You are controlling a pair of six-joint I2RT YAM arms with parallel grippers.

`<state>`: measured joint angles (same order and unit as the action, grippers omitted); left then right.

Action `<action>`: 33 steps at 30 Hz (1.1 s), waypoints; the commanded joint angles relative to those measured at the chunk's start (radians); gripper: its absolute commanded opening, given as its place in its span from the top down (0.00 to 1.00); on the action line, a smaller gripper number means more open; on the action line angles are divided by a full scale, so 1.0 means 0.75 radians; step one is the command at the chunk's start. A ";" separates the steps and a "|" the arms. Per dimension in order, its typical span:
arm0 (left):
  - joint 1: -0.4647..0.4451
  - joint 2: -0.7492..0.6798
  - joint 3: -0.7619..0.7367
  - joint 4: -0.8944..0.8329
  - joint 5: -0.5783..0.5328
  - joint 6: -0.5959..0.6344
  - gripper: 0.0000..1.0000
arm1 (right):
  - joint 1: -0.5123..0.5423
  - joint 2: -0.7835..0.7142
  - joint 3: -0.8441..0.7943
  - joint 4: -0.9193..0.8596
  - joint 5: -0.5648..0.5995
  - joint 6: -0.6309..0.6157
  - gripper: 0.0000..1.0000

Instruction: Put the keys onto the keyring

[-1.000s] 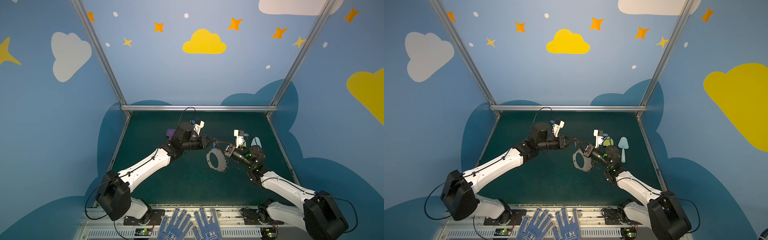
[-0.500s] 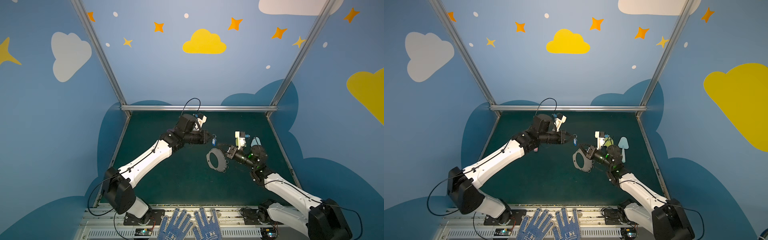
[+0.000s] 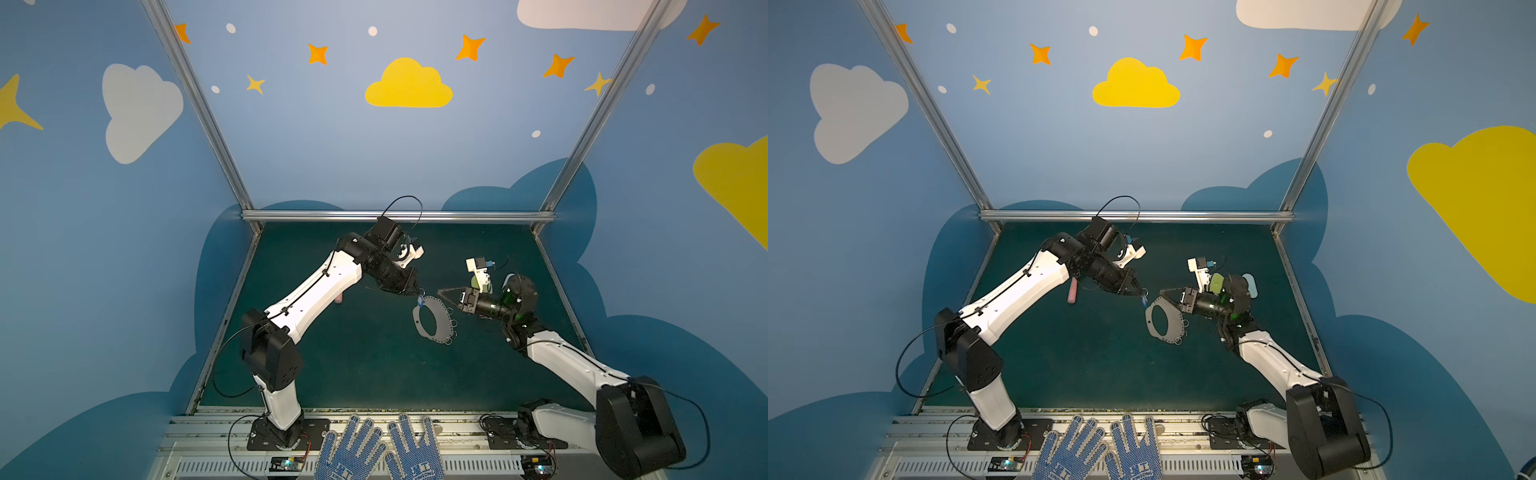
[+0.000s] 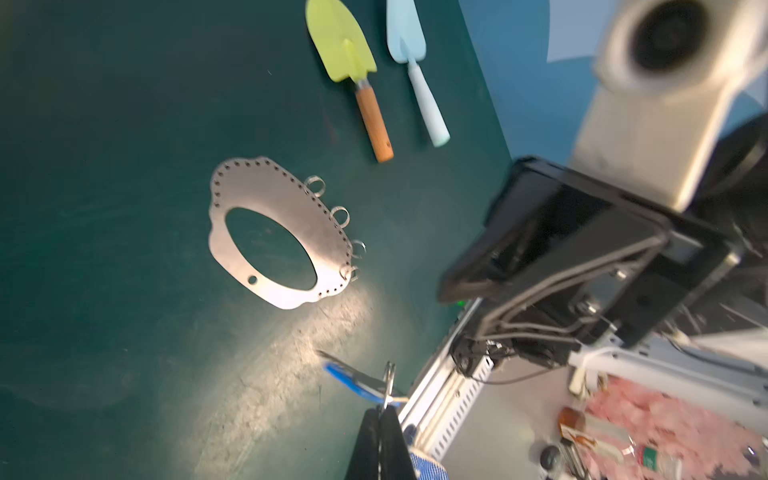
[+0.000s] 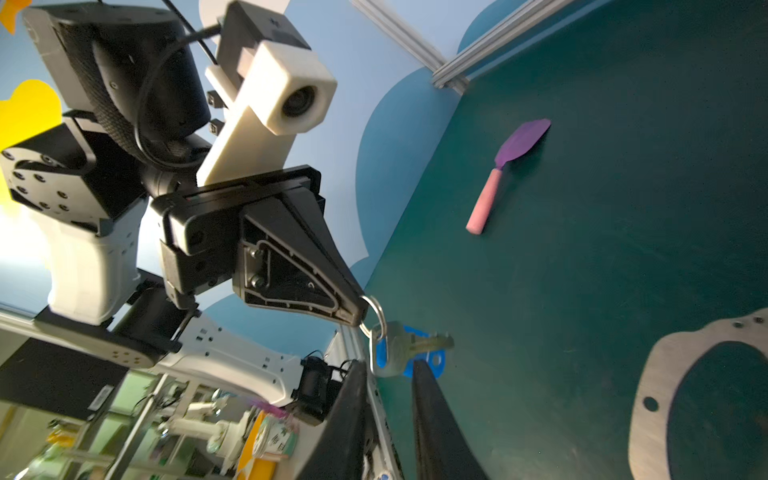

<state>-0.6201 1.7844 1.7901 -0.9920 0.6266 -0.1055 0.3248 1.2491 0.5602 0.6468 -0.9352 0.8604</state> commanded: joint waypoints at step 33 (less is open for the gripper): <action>-0.039 0.010 0.084 -0.150 0.058 0.111 0.96 | 0.152 0.082 0.063 0.188 -0.181 -0.025 0.98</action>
<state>-0.6502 1.8019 1.8359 -1.1252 0.6659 -0.0364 0.4255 1.3312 0.5751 0.8062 -1.0397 0.8646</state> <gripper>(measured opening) 0.047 0.048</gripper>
